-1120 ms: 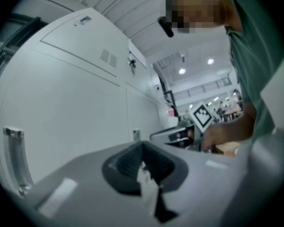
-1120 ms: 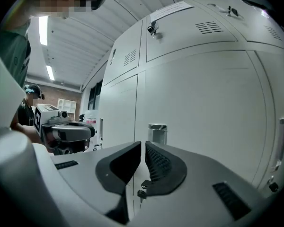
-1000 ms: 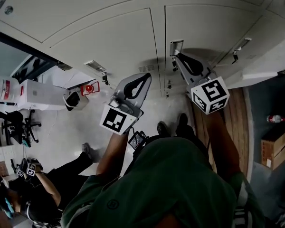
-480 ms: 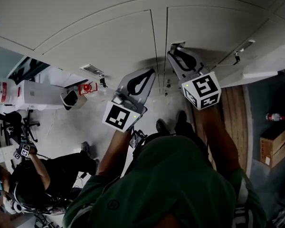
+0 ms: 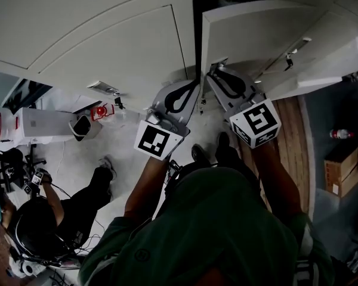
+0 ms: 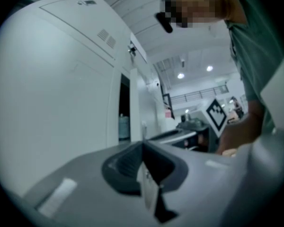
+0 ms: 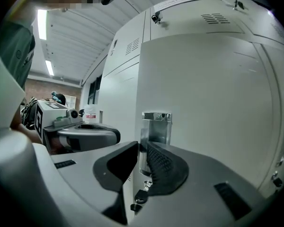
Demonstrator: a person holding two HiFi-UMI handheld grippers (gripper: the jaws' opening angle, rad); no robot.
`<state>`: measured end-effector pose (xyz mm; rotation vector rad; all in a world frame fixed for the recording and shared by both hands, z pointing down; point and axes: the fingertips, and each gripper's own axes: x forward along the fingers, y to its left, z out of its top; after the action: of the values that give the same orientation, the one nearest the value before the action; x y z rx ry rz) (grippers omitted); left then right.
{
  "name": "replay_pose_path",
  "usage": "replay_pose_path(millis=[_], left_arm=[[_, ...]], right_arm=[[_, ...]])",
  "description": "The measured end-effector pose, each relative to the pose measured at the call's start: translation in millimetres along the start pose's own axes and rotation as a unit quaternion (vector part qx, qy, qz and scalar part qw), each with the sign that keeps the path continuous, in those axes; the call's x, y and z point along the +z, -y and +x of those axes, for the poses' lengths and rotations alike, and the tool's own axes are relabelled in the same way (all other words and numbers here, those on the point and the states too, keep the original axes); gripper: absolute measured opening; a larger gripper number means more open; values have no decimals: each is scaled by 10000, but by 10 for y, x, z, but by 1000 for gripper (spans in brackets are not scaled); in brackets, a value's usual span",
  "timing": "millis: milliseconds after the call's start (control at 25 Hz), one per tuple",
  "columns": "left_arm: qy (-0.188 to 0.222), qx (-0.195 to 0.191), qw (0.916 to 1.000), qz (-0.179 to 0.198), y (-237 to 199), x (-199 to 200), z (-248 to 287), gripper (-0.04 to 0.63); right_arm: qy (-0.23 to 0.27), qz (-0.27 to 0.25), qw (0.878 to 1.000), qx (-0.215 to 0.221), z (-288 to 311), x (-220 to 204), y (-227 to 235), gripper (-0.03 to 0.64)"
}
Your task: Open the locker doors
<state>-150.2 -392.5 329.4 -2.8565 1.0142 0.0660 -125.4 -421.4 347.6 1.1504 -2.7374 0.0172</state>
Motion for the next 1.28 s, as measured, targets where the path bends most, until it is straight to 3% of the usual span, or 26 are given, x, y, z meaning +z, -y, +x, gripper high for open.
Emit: replay_pose_path(millis=[520, 800, 1040, 1280], left_arm=[[44, -183, 9998, -83, 553, -53, 111, -6], [-7, 18, 9999, -106, 874, -33, 114, -5], [-44, 101, 9999, -72, 1301, -12, 192, -5], [-100, -53, 9999, 27, 1834, 7, 387, -5]], right_arm=[[25, 236, 9997, -62, -695, -122, -170, 54], [-74, 423, 9991, -19, -1142, -297, -133, 52], [-116, 411, 9990, 91, -1607, -377, -56, 52], [-158, 406, 9990, 76, -2057, -485, 37, 52]])
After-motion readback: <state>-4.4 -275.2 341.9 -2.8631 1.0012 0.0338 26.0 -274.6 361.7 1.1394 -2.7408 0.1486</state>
